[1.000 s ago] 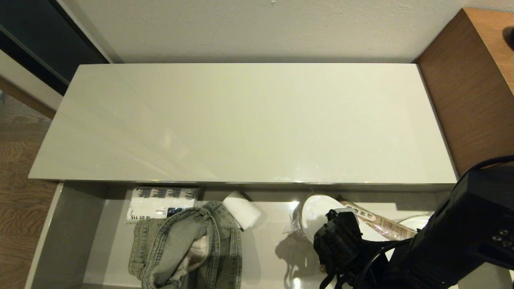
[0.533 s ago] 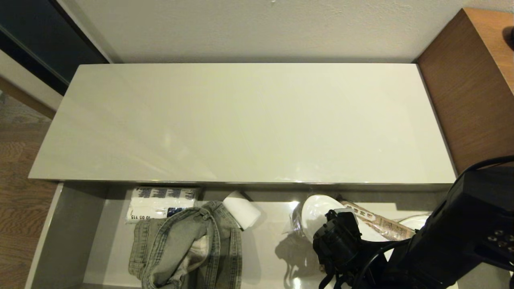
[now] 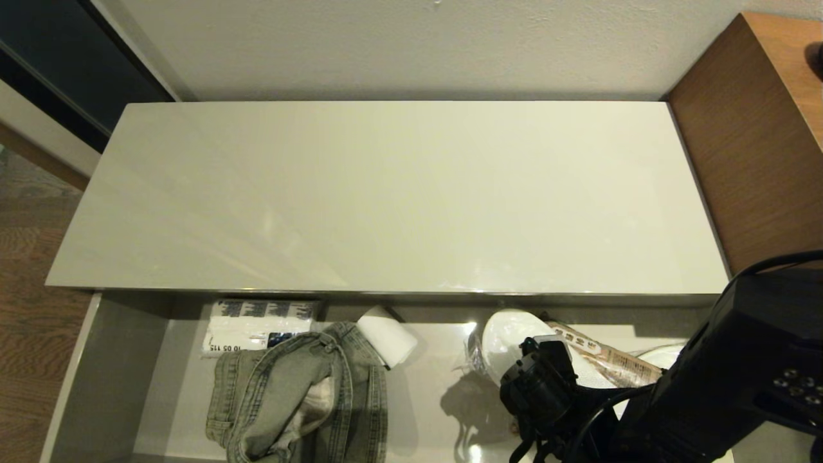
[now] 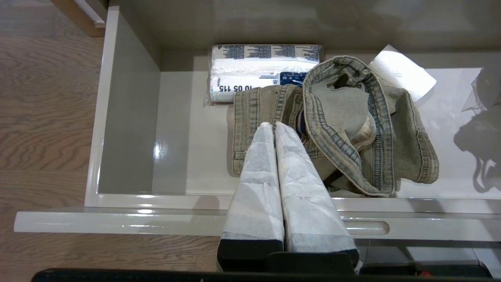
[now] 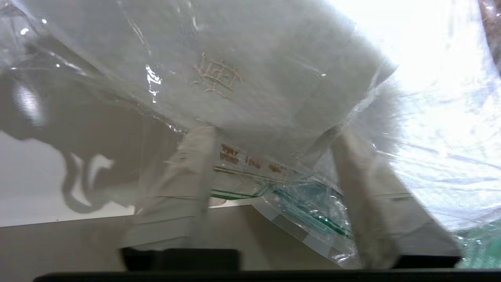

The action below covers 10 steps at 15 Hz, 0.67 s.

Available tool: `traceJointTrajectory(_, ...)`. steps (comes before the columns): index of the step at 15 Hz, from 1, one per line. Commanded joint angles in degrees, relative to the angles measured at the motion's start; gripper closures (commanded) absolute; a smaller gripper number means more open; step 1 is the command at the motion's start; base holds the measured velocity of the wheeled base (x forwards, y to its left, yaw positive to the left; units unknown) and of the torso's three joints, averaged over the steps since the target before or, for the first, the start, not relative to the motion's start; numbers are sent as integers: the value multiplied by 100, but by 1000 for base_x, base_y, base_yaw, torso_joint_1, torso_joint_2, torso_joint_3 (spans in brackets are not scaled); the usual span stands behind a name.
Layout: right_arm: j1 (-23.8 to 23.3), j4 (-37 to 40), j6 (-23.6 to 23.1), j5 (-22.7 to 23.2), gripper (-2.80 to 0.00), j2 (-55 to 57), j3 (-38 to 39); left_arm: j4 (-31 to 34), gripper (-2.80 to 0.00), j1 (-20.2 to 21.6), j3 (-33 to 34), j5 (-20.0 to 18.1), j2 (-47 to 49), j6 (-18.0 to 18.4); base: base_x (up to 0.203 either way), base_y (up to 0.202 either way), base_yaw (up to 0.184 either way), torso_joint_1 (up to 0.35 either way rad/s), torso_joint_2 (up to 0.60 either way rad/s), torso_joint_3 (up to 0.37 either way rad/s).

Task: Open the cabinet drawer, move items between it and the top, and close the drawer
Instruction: Take out the disposable slippers from the drawer

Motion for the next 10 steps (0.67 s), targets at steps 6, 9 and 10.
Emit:
traceJointTrajectory(6,28,41,15,-83,0,-307,112,0,0,0,0,-2,9,1,0,0,0,0,0,0)
traceJointTrajectory(9,15,114,-1,-18,0,-678,192,0,0,0,0,-2,9,1,0,0,0,0,0,0)
traceJointTrajectory(10,14,157,-1,-10,0,-769,206,0,0,0,0,-2,9,1,0,0,0,0,0,0)
